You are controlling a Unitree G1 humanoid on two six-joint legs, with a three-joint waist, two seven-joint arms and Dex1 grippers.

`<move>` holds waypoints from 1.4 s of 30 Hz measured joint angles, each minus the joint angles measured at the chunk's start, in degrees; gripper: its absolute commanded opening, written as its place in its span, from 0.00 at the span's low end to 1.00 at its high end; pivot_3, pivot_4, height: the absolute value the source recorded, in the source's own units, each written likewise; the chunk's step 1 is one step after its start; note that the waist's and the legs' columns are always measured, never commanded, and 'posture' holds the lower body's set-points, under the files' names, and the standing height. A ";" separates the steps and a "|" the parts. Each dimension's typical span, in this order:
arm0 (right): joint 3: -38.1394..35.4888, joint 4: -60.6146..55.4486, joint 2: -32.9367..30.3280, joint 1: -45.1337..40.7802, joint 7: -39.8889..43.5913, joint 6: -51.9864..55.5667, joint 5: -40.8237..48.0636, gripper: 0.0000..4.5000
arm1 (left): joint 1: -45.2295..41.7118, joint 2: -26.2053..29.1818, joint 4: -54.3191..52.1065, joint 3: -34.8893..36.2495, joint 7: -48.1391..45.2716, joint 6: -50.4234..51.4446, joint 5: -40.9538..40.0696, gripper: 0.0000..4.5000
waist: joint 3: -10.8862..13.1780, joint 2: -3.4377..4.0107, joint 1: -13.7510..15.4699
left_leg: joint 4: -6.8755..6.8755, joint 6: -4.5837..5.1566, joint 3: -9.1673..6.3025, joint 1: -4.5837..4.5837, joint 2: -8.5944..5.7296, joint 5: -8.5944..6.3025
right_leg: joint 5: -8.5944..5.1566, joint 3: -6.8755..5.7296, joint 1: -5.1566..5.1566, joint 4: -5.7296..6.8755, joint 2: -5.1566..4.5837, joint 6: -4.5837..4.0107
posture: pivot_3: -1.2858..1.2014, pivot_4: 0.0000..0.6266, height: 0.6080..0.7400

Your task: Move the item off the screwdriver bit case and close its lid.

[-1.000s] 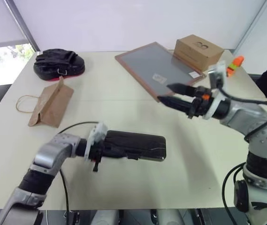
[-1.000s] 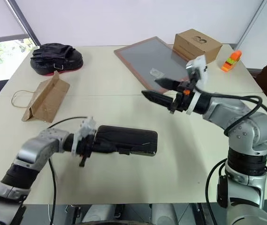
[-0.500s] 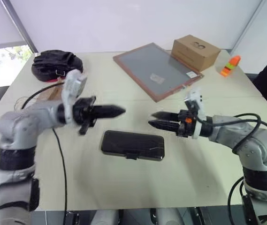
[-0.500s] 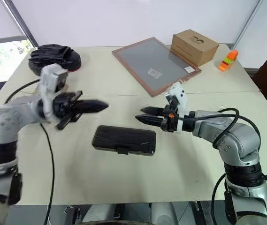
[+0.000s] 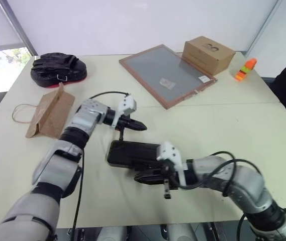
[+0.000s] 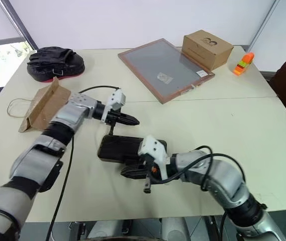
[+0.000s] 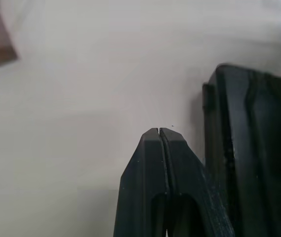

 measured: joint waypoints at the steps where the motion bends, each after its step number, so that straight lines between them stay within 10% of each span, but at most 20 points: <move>1: 2.29 0.34 0.19 -0.60 -0.48 -1.16 -2.66 0.01 | -0.49 -0.55 1.82 -0.25 -0.58 -1.31 1.25 0.00 | 0.00 0.00 -0.12 | 0.00 0.01 0.00 0.00 0.00 0.00 | 0.00 0.00 -0.02 0.02 0.02 0.00 | 0.52 0.24 1.00; 14: 14.62 -0.88 -4.39 -8.40 -2.11 -5.28 -26.82 0.01 | -2.39 -3.15 8.90 -1.22 -2.75 -11.34 11.44 0.00 | -0.01 -0.01 0.09 | 0.45 0.26 -0.07 -0.05 0.01 -0.15 | 0.01 -0.05 0.08 0.21 0.06 0.03 | 0.52 0.24 1.00; 42: 32.50 0.25 -4.75 -16.90 -2.52 -7.51 -46.93 0.01 | 5.42 -1.88 -3.59 0.29 -5.14 -8.21 15.78 0.00 | -0.44 0.02 -0.43 | 0.68 0.43 -0.07 0.68 0.07 -0.25 | 0.05 0.00 0.77 0.40 0.24 0.11 | 0.52 0.24 1.00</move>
